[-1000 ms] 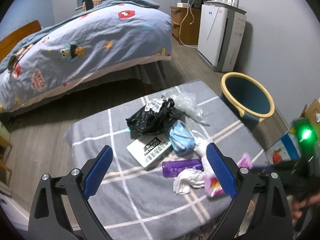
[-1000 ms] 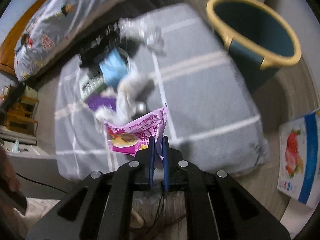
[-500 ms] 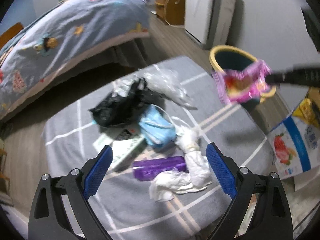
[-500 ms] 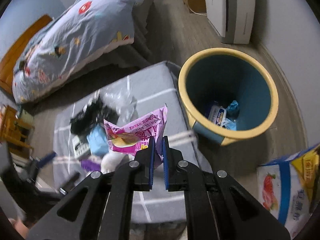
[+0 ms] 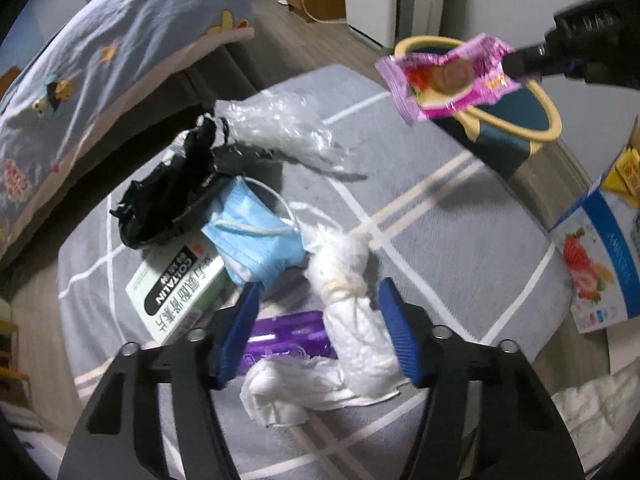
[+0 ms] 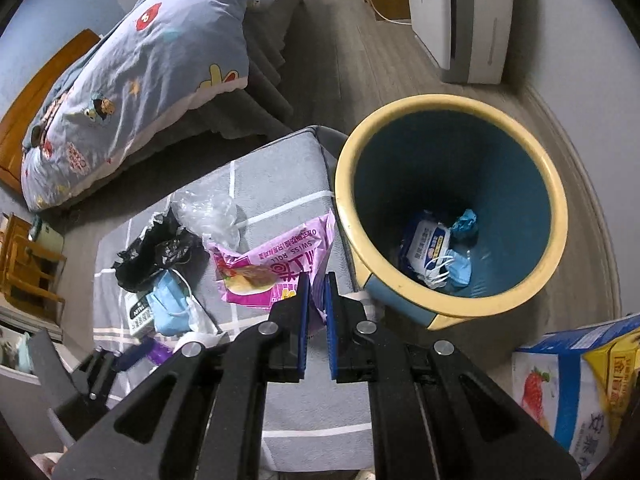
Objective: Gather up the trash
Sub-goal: 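Grasp the pink snack wrapper with the right tool while the left tool grasps the white tissue, then carry wrapper and tissue over the bin and open both tools to drop them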
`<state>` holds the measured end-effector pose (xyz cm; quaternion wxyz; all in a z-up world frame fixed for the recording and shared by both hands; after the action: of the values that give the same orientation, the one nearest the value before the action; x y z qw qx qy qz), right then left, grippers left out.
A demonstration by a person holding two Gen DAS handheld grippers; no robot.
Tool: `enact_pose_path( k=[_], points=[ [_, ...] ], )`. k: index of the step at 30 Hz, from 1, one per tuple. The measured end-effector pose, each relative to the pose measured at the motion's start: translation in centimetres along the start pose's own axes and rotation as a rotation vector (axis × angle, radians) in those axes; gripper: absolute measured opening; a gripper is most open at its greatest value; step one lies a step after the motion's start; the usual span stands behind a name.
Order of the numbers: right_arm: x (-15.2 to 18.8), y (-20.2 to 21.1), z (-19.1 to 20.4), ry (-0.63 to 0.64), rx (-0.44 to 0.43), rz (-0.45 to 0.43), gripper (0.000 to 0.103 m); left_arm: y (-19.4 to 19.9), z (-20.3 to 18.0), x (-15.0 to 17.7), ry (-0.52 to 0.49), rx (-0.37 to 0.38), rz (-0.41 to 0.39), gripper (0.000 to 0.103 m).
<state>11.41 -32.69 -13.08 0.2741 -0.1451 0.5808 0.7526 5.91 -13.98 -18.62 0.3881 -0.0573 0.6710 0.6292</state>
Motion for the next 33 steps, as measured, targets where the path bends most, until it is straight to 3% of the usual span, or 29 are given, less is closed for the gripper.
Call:
enact_pose_path(
  k=[5,9,12,18,22,28,33],
  points=[
    [-0.1,0.5,0.4,0.008,-0.012,-0.012,0.007,0.0,0.0,0.2,-0.012,0.002,0.007,0.045],
    [-0.2,0.7,0.5,0.012,-0.011,-0.019,0.007,0.1,-0.3,0.4,-0.030,0.015,0.016,0.022],
    [-0.2,0.8,0.4,0.014,-0.010,-0.022,0.007,0.5,-0.5,0.2,-0.041,0.015,0.001,0.017],
    [-0.9,1.7,0.3,-0.004,-0.021,-0.046,0.007,2.2,-0.6,-1.5,-0.023,0.025,-0.067,0.014],
    [-2.3,2.9,-0.4,-0.032,-0.027,-0.094,0.007,4.5,-0.8,-3.9,-0.018,0.040,-0.153,0.014],
    [-4.0,3.4,-3.4,-0.084,0.020,-0.139,0.007,7.7,-2.1,-8.4,0.012,0.098,-0.264,0.014],
    [-4.7,3.0,-6.9,-0.129,0.088,-0.158,0.007,7.6,-4.5,-11.3,-0.029,0.136,-0.290,0.014]
  ],
)
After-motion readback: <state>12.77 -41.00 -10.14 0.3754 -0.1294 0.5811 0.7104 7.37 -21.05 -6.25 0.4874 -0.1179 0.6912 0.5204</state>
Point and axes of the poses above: each gripper's, at about its wrist camera, not at the fingertips, and y roughly against the way its jaws point, z to its left, x to its underside, the point moved 6 cm from there along -y, roughly the way its jaws point, and after that the axes turned 10 degrees about -z, right-handed, at the moved point
